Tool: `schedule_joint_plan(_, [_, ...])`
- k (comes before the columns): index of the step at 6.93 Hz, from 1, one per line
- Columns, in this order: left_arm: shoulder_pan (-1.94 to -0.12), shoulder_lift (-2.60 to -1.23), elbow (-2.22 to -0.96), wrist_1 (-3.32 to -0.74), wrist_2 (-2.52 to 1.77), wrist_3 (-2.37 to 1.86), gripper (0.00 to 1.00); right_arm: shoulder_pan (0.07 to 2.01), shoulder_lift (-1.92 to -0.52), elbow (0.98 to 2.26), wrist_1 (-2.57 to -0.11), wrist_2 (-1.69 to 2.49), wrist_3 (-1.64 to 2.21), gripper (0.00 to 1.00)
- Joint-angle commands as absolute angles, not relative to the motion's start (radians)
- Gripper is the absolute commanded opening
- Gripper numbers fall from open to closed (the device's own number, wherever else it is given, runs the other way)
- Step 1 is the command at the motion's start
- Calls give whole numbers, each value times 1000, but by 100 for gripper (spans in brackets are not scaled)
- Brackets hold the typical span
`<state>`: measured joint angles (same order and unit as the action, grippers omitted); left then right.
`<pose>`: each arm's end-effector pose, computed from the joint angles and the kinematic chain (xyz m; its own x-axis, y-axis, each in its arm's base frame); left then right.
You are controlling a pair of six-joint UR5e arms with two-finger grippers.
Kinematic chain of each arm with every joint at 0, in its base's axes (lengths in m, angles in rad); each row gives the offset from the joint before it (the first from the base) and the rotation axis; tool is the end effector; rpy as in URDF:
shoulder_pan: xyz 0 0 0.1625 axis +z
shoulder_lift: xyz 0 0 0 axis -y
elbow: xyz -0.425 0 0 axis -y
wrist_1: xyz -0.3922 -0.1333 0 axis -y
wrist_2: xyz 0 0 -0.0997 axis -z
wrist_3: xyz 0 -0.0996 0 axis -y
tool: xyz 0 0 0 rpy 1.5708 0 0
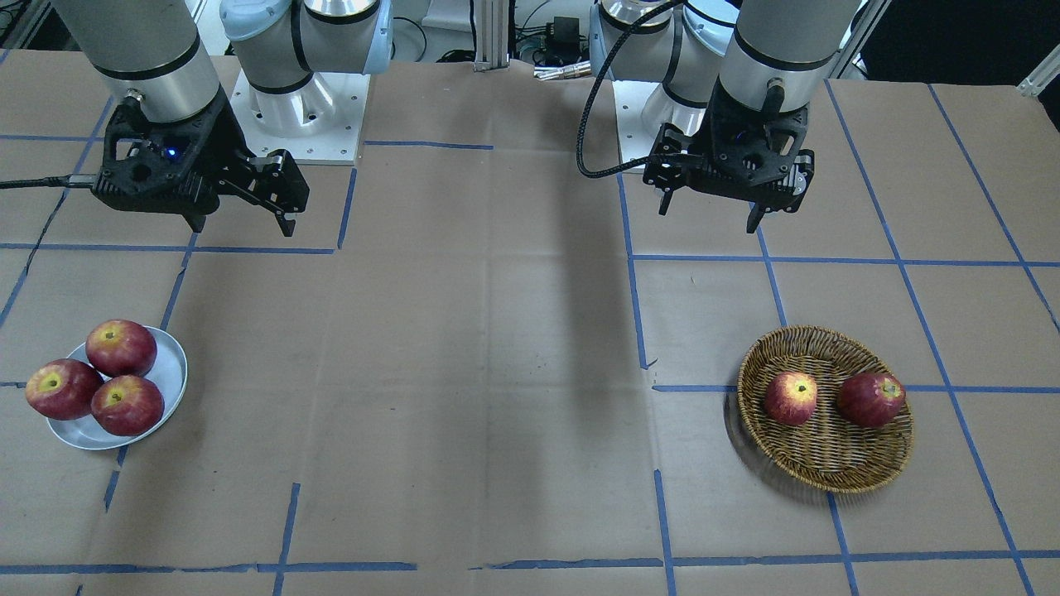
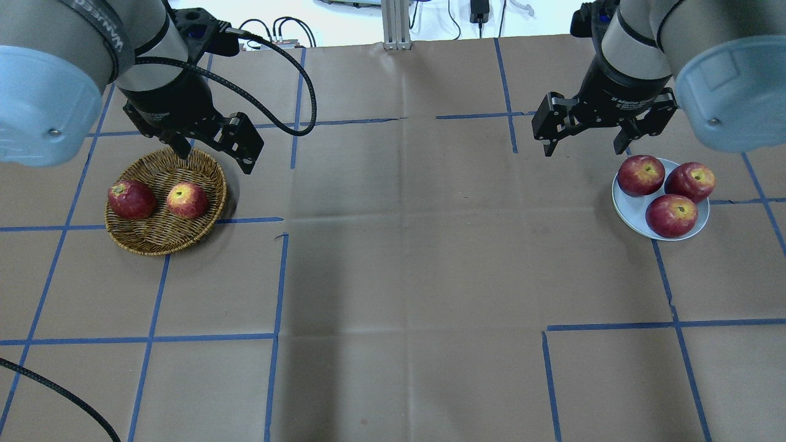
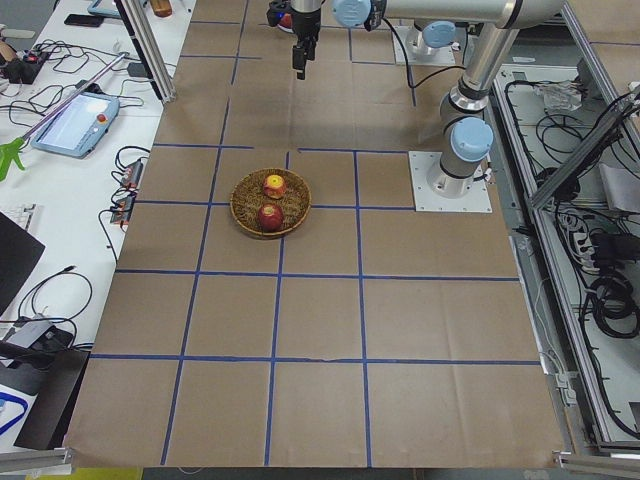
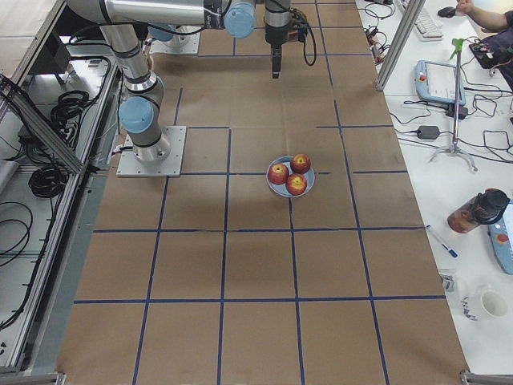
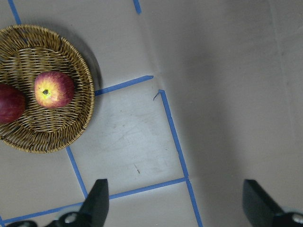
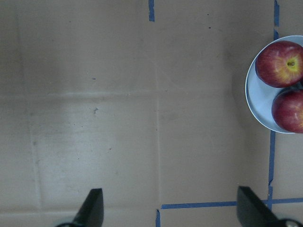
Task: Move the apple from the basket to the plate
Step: 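Lower the left gripper toward the yellow-red apple in the wicker basket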
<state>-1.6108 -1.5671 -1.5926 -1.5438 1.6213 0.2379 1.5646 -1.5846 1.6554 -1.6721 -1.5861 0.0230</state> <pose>-0.1478 -0.4856 0.4818 -0.9604 0.2738 -0.0512 0.2740 0.9617 0.0033 0.1287 -0.4888 0.4632 -0.9995 0.0296 0.0146 0.0292 0.9991 -0.0308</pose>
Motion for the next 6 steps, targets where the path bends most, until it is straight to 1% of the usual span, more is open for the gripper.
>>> schedule_joint_plan(1, [-1611, -1565, -1594, -1539, 1624, 239, 99, 1565, -1585, 1657, -1672, -1586, 23, 100])
schedule_joint_plan(6, [-1611, -1578, -1597, -1540, 1624, 229, 99, 1565, -1585, 1655, -1672, -1586, 23, 100])
